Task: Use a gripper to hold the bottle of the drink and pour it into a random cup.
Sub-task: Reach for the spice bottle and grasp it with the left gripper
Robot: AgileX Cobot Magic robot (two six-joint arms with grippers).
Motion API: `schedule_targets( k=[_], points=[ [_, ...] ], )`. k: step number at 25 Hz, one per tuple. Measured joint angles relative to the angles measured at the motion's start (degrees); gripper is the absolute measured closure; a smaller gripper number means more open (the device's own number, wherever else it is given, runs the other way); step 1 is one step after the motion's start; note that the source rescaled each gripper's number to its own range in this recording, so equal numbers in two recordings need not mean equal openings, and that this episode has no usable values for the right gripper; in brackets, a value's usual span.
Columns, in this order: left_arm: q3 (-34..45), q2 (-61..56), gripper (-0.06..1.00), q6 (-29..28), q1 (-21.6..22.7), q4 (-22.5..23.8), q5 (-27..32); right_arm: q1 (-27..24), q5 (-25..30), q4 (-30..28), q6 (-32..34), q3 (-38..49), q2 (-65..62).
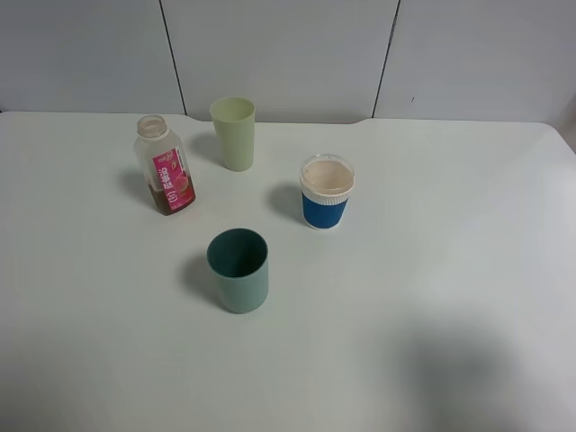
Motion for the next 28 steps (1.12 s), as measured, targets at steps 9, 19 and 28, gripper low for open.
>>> schedule_targets(
  k=[9,19,28],
  points=[
    [0.0,0.0,-0.06,0.0,0.0,0.0,0.0,0.0,0.0,0.0,0.0,0.0,0.0],
    [0.0,0.0,-0.06,0.0,0.0,0.0,0.0,0.0,0.0,0.0,0.0,0.0,0.0],
    [0.0,0.0,-0.06,0.0,0.0,0.0,0.0,0.0,0.0,0.0,0.0,0.0,0.0]
  ],
)
